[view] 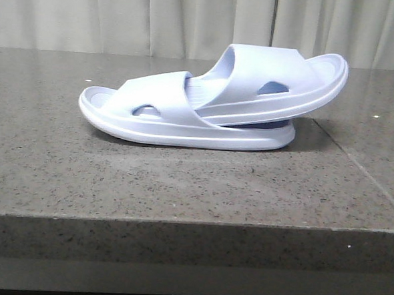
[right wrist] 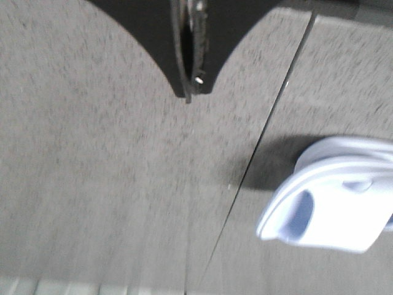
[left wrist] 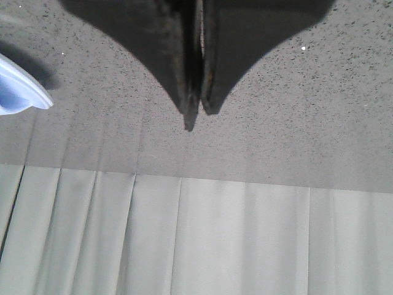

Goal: Insert blue slippers together front up

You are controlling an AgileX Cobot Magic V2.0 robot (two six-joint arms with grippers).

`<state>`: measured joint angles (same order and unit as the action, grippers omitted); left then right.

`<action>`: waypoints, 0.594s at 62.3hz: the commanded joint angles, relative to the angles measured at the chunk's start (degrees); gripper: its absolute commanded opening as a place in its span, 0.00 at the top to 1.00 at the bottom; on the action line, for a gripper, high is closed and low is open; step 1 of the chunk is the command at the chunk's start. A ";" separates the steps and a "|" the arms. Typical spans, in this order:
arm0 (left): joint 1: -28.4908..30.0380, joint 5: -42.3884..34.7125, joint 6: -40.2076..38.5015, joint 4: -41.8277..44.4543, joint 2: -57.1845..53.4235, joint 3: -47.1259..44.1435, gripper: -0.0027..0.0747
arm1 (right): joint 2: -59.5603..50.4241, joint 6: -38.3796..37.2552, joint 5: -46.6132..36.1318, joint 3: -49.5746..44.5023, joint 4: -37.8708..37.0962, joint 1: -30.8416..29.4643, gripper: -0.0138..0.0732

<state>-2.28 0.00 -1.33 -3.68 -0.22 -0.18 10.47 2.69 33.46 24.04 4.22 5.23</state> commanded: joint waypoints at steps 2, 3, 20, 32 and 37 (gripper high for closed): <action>0.21 -4.53 0.08 0.08 -1.05 -0.28 0.99 | -2.80 0.49 -16.42 -6.31 -0.66 0.08 0.92; 0.21 -4.53 0.08 0.08 -1.05 -0.28 0.99 | -3.34 0.49 -17.99 -7.67 -0.66 0.08 0.92; 0.21 -4.53 0.08 0.08 -1.05 -0.28 0.99 | -8.72 0.49 -29.30 -20.21 -0.61 0.02 0.92; 0.21 -4.53 0.08 0.08 -1.05 -0.28 0.99 | -12.08 0.49 -34.96 -25.40 -0.61 -0.23 0.92; 0.21 -4.53 0.08 0.08 -1.05 -0.28 0.99 | -12.03 0.49 -34.94 -25.22 -0.61 -0.30 0.92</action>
<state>-2.28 0.00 -1.23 -3.68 -0.22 -0.18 -0.48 2.69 5.23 -1.46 3.96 5.25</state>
